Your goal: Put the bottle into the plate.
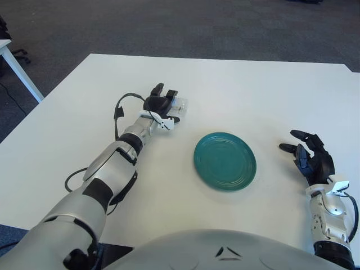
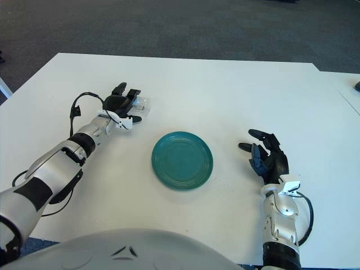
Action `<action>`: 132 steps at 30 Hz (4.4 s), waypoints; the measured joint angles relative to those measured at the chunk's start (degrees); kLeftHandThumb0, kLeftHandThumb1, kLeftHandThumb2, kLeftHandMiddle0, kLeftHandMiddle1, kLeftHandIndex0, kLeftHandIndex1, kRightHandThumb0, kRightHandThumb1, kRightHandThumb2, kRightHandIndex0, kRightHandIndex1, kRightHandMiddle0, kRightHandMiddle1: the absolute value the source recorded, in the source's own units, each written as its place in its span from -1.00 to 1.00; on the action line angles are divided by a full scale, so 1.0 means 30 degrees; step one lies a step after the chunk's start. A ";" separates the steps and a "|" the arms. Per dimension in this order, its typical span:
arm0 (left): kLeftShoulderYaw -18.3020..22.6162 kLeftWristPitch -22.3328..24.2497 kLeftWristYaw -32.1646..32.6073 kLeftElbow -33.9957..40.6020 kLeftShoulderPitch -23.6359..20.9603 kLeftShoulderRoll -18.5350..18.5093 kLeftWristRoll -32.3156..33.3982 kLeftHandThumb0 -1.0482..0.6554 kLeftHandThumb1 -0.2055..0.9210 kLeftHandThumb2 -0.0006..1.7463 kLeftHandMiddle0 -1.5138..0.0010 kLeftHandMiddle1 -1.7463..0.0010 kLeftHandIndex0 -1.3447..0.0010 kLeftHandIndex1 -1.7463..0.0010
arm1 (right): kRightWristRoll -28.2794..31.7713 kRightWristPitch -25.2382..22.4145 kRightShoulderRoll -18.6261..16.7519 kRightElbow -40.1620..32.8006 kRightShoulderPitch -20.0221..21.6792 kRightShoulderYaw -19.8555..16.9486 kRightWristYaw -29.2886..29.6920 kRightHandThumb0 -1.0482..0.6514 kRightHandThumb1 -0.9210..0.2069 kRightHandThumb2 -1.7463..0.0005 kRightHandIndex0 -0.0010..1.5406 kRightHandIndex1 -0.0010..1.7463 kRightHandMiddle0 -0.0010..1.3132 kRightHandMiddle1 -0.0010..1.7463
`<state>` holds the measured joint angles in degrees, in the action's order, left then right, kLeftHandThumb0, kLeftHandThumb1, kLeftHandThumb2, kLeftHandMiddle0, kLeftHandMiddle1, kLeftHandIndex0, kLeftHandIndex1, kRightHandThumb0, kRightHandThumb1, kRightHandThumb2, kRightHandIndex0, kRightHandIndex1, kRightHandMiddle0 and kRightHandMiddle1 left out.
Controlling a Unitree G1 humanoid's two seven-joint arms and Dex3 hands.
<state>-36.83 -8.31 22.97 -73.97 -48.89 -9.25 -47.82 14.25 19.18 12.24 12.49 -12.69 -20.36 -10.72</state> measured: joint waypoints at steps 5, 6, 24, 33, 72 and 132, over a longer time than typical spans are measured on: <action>-0.0267 0.0038 -0.0123 -0.0158 -0.0171 0.0042 -0.0003 -0.66 0.97 -0.84 0.51 -0.83 0.80 -0.71 | 0.0274 0.0200 -0.0332 -0.0518 -0.0429 -0.0013 -0.0129 -0.31 -0.89 0.27 -0.26 0.02 -0.52 0.17; -0.0312 0.0038 -0.0124 -0.0171 -0.0187 0.0044 -0.0002 -0.50 0.91 -0.70 0.46 -0.89 0.62 -0.72 | 0.0287 0.0196 -0.0401 -0.0688 -0.0545 -0.0012 -0.0130 -0.32 -0.89 0.27 -0.26 0.03 -0.53 0.16; -0.1080 -0.0143 0.0560 -0.0437 -0.0074 0.0315 -0.0107 -0.26 0.18 0.29 -0.16 -1.00 0.27 -1.00 | 0.0325 -0.0800 -0.0730 -0.3012 -0.1622 -0.0143 0.0004 -0.38 -0.95 0.33 -0.27 0.05 -0.55 0.14; -0.0571 -0.1638 0.1625 -0.0177 0.0303 0.0144 0.0490 -0.26 0.18 0.30 -0.32 -1.00 0.27 -1.00 | 0.0325 -0.0961 -0.0730 -0.3011 -0.1615 -0.0174 -0.0004 -0.38 -0.96 0.33 -0.26 0.05 -0.55 0.14; -0.1256 -0.1771 0.4222 0.9976 0.3412 -0.2780 -0.2245 -0.29 0.06 0.39 -0.43 -1.00 0.19 -1.00 | 0.0239 -0.0965 -0.0966 -0.2988 -0.1390 -0.0117 0.0174 -0.38 -0.97 0.35 -0.26 0.05 -0.55 0.14; -0.1303 -0.4043 -0.3252 2.5258 0.9709 -0.2053 -0.3634 -0.25 0.31 0.19 -0.53 -1.00 0.34 -1.00 | -0.0195 -0.0627 -0.1405 -0.2984 -0.1282 0.0664 0.0985 -0.38 -0.97 0.35 -0.26 0.05 -0.55 0.14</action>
<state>-40.74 -20.44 13.21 1.80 -19.76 -15.41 -58.72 13.66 17.30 8.02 3.53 -16.54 -18.37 -7.77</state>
